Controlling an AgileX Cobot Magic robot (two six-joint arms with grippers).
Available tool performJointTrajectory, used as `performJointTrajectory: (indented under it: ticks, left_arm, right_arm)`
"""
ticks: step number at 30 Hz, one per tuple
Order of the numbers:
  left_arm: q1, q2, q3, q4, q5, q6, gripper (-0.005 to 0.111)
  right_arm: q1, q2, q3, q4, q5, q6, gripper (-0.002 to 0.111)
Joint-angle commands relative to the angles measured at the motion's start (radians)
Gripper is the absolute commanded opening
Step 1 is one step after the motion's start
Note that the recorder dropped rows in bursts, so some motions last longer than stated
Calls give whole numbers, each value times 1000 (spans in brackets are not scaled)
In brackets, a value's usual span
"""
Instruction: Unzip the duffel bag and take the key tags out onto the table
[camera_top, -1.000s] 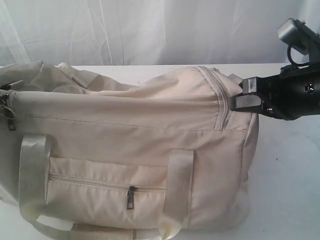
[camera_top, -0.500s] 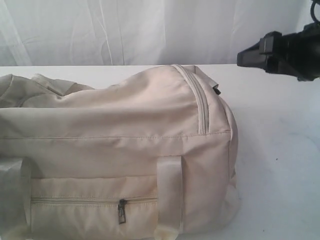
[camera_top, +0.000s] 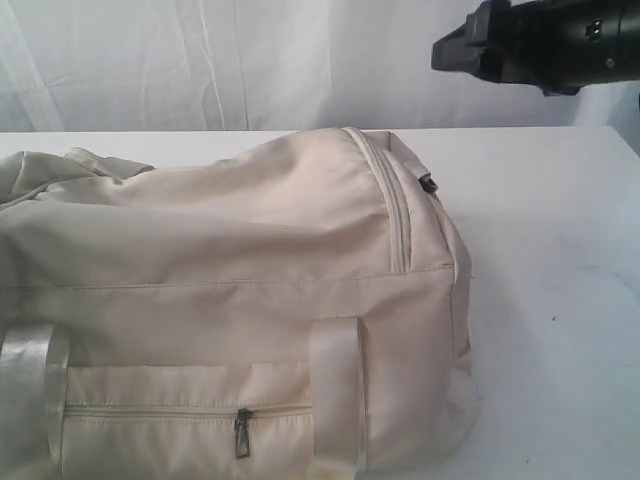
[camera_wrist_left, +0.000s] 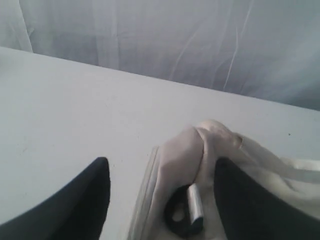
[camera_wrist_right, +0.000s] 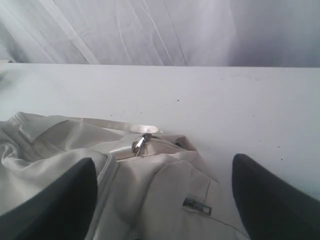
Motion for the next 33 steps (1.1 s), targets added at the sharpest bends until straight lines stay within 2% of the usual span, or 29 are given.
performJointTrajectory:
  ticks: [1, 7, 9, 12, 17, 21, 23, 27, 29, 33]
  left_arm:
    - [5, 54, -106, 3, -6, -2, 66]
    - [5, 339, -310, 8, 1, -4, 66]
    - [5, 423, -354, 68, 57, -2, 66]
    - [5, 512, -363, 83, 80, -11, 66]
    - [-8, 545, -363, 83, 69, -31, 65]
    - [-69, 580, -363, 96, 67, -31, 62]
    - [-95, 621, -363, 162, 100, -31, 62]
    - [-97, 666, -363, 172, 103, -28, 60]
    - [-97, 668, -363, 172, 100, -28, 52]
    - [-95, 666, -376, 177, 102, -24, 11]
  right_arm:
    - [31, 92, -12, 7, -17, -13, 70]
    - [94, 198, -30, 5, -11, -18, 70]
    - [100, 216, -30, 5, -47, -18, 70]
    - [100, 239, -30, 7, -66, -18, 70]
    - [100, 243, -30, 97, -44, -18, 70]
    - [119, 243, -30, 156, 16, -43, 70]
    - [141, 244, -30, 156, 10, -45, 69]
    - [163, 244, -30, 156, -43, -45, 63]
    - [166, 244, -30, 156, -65, -38, 58]
    - [166, 244, -28, 156, -68, -38, 38]
